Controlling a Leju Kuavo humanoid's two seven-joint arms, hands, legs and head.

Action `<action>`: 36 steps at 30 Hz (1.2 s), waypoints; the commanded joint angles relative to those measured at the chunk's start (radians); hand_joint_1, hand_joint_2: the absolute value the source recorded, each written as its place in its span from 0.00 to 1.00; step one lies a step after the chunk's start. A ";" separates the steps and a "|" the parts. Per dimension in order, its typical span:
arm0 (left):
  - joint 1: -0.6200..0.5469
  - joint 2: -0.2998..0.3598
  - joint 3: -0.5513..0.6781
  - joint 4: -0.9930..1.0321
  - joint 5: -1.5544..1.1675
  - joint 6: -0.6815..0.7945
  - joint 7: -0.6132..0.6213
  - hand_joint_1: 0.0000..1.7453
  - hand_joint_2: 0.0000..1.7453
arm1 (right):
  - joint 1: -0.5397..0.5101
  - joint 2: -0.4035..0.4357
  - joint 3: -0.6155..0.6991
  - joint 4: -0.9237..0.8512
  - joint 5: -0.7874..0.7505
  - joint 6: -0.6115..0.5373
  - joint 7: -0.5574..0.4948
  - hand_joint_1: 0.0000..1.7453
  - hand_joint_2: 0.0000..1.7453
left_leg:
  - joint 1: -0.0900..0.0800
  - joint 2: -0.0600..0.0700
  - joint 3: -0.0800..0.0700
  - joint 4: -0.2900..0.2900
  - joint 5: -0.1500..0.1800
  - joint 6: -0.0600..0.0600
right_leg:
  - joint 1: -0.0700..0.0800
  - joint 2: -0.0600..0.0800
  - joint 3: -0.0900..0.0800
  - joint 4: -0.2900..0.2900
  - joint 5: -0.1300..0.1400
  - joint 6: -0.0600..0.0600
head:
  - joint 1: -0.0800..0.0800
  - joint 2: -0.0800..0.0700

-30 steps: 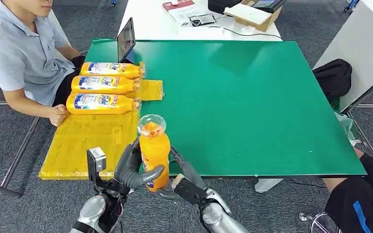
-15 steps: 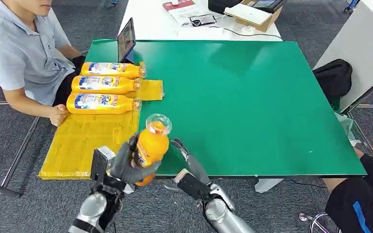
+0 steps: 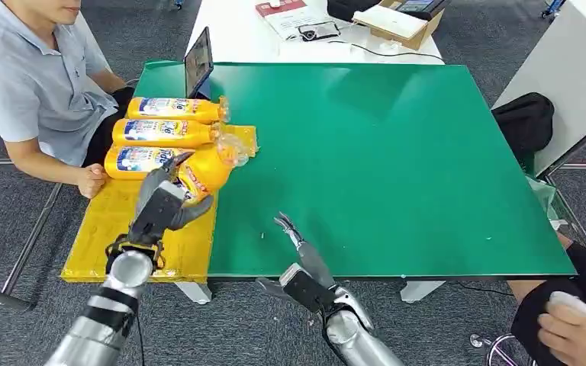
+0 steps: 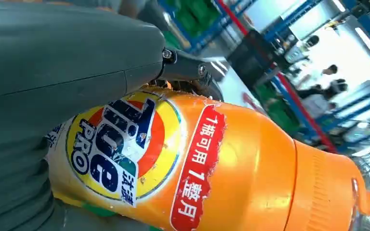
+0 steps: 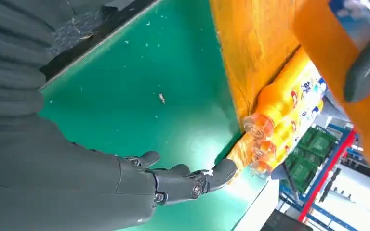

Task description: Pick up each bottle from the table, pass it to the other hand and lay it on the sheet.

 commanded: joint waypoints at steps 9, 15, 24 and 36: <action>-0.294 0.072 -0.103 0.663 -0.395 0.068 0.077 1.00 1.00 | -0.003 -0.015 -0.029 0.032 0.006 0.029 0.000 0.00 0.00 | 0.001 0.000 0.005 -0.001 -0.001 -0.002 | 0.001 0.000 0.005 -0.001 -0.001 -0.002 | 0.000 0.000; -0.312 0.068 -0.141 0.732 -0.467 0.008 0.126 1.00 1.00 | -0.011 -0.011 -0.028 0.045 0.007 0.044 0.000 0.00 0.00 | 0.001 0.000 0.005 0.001 -0.002 -0.002 | 0.001 0.000 0.005 0.001 -0.002 -0.003 | 0.000 0.000; -0.319 0.038 -0.084 0.778 -0.390 -0.149 0.064 0.01 1.00 | -0.021 -0.019 -0.039 0.053 0.006 0.050 -0.001 0.00 0.00 | 0.001 0.001 0.005 -0.001 -0.001 -0.002 | 0.001 0.001 0.005 0.000 -0.001 -0.002 | 0.000 0.000; -0.286 0.029 0.036 0.644 -0.096 -0.390 -0.187 0.00 1.00 | -0.077 0.002 -0.020 0.159 -0.018 0.052 -0.034 0.00 0.00 | 0.001 0.001 0.005 -0.001 0.000 -0.001 | 0.000 0.001 0.005 0.000 0.000 -0.001 | 0.000 0.000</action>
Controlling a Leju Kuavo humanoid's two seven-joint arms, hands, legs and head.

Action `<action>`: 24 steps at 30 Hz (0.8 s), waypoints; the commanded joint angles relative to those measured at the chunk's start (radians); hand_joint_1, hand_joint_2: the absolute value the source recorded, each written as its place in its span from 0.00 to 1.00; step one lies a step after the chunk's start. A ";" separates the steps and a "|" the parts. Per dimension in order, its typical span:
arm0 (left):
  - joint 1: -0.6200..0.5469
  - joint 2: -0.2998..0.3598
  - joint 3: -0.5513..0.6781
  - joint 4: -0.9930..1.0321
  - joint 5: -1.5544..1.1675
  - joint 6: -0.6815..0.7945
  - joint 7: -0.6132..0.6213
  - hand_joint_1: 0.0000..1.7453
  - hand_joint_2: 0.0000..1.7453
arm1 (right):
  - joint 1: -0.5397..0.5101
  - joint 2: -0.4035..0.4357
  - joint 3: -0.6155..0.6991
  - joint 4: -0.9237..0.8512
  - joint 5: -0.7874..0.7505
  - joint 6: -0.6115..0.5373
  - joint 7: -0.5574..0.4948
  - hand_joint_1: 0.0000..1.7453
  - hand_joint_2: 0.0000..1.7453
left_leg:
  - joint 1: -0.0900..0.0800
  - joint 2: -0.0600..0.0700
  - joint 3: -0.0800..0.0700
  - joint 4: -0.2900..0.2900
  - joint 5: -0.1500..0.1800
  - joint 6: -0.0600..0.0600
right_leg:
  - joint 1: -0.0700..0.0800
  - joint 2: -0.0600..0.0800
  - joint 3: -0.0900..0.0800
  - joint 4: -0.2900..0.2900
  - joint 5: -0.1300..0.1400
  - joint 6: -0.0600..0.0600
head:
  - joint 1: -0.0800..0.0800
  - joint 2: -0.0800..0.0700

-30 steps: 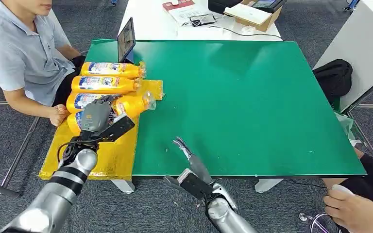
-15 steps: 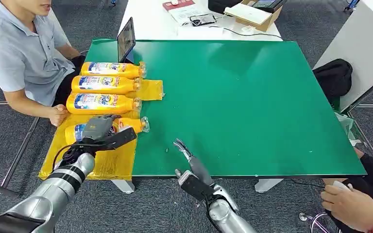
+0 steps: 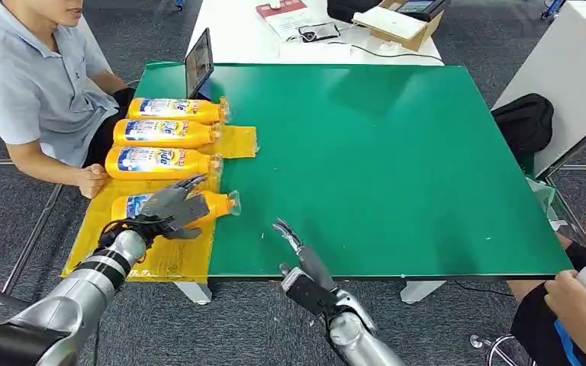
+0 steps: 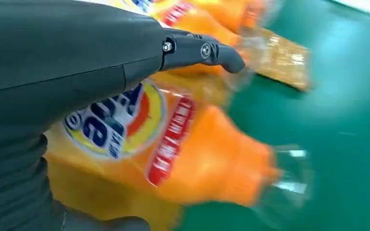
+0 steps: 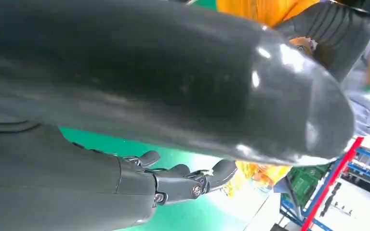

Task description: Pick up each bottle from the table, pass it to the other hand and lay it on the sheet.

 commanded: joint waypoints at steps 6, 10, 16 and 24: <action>0.051 -0.057 0.144 -0.152 0.304 -0.133 -0.092 0.00 1.00 | -0.063 0.005 0.002 0.125 -0.032 -0.005 -0.008 0.00 0.00 | 0.001 0.001 0.005 0.001 -0.003 -0.002 | 0.001 0.001 0.005 0.000 -0.003 -0.003 | 0.000 0.000; 0.136 -0.100 0.193 -0.374 0.486 -0.080 -0.073 0.00 1.00 | -0.033 0.003 0.009 0.094 -0.038 -0.022 -0.008 0.00 0.00 | 0.001 -0.001 0.005 0.001 -0.003 -0.001 | 0.002 -0.001 0.006 0.000 -0.004 -0.002 | 0.000 0.000; 0.276 -0.164 0.224 -0.656 0.722 -0.001 -0.042 0.00 1.00 | 0.055 -0.002 0.000 -0.098 -0.084 -0.175 -0.008 0.00 0.00 | 0.000 0.000 0.001 0.000 -0.002 -0.001 | 0.001 0.000 0.001 0.000 -0.002 -0.001 | 0.000 0.000; 0.525 -0.253 0.136 -0.923 0.879 0.170 -0.037 0.00 1.00 | 0.233 -0.002 -0.005 -0.518 -0.161 -0.473 -0.008 0.00 1.00 | 0.000 0.001 0.005 0.001 -0.006 -0.001 | 0.000 0.001 0.004 0.001 -0.005 -0.002 | 0.000 0.000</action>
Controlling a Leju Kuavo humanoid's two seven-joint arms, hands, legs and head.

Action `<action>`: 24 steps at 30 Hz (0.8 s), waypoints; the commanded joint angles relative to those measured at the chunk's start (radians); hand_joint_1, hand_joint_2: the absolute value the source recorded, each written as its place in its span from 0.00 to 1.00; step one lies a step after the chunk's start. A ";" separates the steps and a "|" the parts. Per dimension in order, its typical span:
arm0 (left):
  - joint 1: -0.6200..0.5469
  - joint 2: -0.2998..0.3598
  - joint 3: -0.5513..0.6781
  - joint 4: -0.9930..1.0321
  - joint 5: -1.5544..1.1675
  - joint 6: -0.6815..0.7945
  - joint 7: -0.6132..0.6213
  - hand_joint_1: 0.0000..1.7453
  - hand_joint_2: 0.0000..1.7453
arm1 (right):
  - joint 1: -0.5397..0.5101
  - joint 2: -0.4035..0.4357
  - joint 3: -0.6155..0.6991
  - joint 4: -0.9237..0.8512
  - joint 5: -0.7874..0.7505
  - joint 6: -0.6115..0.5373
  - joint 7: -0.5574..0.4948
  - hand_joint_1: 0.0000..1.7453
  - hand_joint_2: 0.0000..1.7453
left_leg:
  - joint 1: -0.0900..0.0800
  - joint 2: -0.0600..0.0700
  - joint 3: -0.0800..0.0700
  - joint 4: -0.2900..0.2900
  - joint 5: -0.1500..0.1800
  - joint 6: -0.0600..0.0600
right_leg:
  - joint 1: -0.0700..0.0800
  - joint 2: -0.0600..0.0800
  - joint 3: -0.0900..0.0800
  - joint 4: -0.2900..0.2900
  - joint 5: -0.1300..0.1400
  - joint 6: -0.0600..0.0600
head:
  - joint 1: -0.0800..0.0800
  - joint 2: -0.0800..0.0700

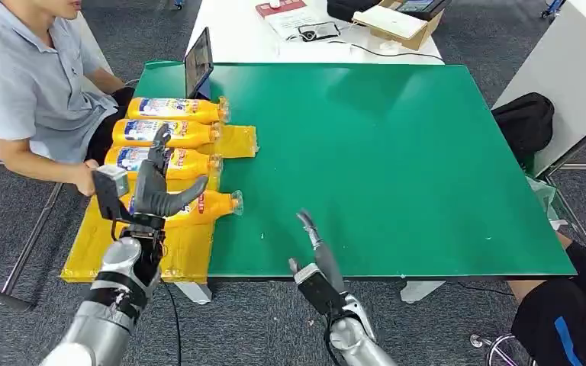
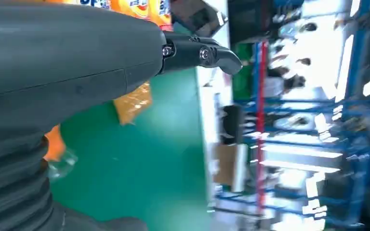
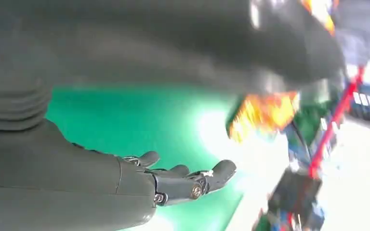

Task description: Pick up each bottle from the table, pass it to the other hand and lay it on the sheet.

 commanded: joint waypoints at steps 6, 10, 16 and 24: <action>0.333 -0.134 -0.069 -0.346 0.118 0.248 0.013 0.00 1.00 | 0.233 -0.009 -0.047 -0.535 -0.048 -0.299 0.001 0.00 1.00 | 0.000 -0.001 0.003 0.000 -0.004 -0.001 | 0.000 -0.001 0.003 0.000 -0.003 -0.002 | 0.000 0.000; 0.344 -0.135 -0.080 -0.332 0.071 0.313 -0.012 0.00 0.00 | 0.241 -0.009 -0.061 -0.516 -0.045 -0.305 0.001 0.00 1.00 | 0.000 -0.001 0.003 -0.001 -0.004 -0.001 | 0.001 -0.001 0.003 -0.001 -0.003 -0.002 | 0.000 0.000; 0.331 -0.138 -0.103 -0.294 0.044 0.341 -0.028 0.00 0.00 | 0.208 0.014 -0.093 -0.437 -0.054 -0.289 0.001 0.00 1.00 | 0.002 0.001 0.014 0.003 -0.011 -0.004 | 0.003 0.001 0.014 0.002 -0.009 -0.006 | 0.000 0.000; 0.285 -0.141 -0.119 -0.240 0.037 0.349 -0.049 0.00 1.00 | 0.128 0.052 -0.122 -0.314 -0.017 -0.307 0.001 0.00 0.00 | 0.001 0.001 0.006 -0.001 -0.005 -0.002 | 0.001 0.001 0.006 -0.002 -0.003 -0.003 | 0.000 0.000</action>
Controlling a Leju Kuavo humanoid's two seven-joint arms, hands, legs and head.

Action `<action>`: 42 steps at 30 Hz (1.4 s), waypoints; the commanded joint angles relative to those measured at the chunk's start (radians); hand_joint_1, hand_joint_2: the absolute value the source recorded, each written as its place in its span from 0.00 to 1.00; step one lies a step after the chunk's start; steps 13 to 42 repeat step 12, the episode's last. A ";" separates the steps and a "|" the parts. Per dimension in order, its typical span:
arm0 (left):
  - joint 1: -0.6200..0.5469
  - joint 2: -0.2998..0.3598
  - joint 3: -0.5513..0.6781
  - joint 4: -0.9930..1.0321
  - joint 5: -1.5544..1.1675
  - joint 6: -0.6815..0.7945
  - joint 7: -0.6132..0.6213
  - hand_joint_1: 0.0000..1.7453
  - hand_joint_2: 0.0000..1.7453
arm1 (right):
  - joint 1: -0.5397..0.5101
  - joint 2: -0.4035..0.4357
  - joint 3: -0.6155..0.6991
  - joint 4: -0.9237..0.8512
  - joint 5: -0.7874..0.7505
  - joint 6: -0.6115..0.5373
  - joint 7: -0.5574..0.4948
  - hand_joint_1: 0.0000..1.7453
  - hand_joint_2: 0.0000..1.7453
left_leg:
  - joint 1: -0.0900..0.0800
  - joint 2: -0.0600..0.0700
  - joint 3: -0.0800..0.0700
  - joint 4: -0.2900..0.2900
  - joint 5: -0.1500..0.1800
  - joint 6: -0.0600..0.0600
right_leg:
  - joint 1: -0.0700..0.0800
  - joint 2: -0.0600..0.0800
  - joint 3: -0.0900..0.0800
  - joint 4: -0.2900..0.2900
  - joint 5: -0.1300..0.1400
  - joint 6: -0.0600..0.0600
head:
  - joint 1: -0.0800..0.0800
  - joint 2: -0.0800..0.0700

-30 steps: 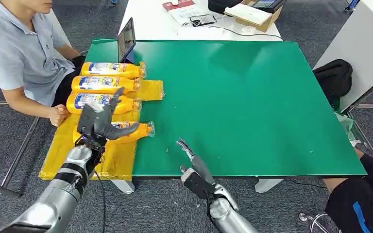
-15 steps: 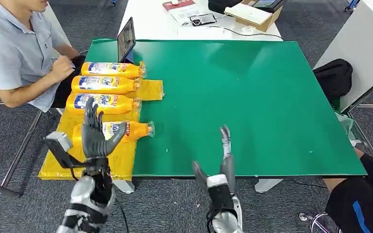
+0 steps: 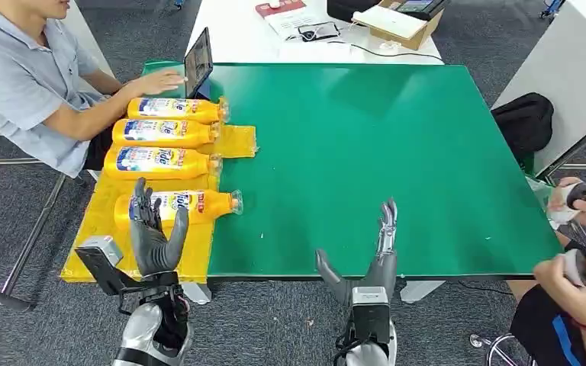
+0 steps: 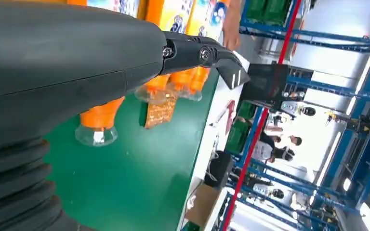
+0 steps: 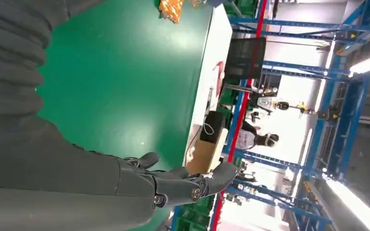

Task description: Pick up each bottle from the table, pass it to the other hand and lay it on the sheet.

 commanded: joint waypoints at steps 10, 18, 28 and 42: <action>-0.322 -0.077 0.109 0.439 -0.228 0.370 -0.140 0.00 1.00 | -0.335 0.181 -0.255 0.383 0.204 -0.015 0.001 0.00 0.00 | 0.001 0.000 0.004 0.000 0.003 -0.001 | 0.001 0.000 0.004 0.000 0.001 -0.002 | 0.000 0.000; -0.319 -0.077 0.148 0.431 -0.268 0.370 -0.140 0.00 1.00 | -0.340 0.181 -0.253 0.409 0.194 -0.015 0.001 0.00 1.00 | 0.001 0.002 0.006 0.000 0.002 -0.001 | 0.001 0.002 0.006 0.000 0.001 -0.002 | 0.000 0.000; -0.319 -0.077 0.148 0.431 -0.268 0.370 -0.140 0.00 1.00 | -0.340 0.181 -0.253 0.409 0.194 -0.015 0.001 0.00 1.00 | 0.001 0.002 0.006 0.000 0.002 -0.001 | 0.001 0.002 0.006 0.000 0.001 -0.002 | 0.000 0.000; -0.319 -0.077 0.148 0.431 -0.268 0.370 -0.140 0.00 1.00 | -0.340 0.181 -0.253 0.409 0.194 -0.015 0.001 0.00 1.00 | 0.001 0.002 0.006 0.000 0.002 -0.001 | 0.001 0.002 0.006 0.000 0.001 -0.002 | 0.000 0.000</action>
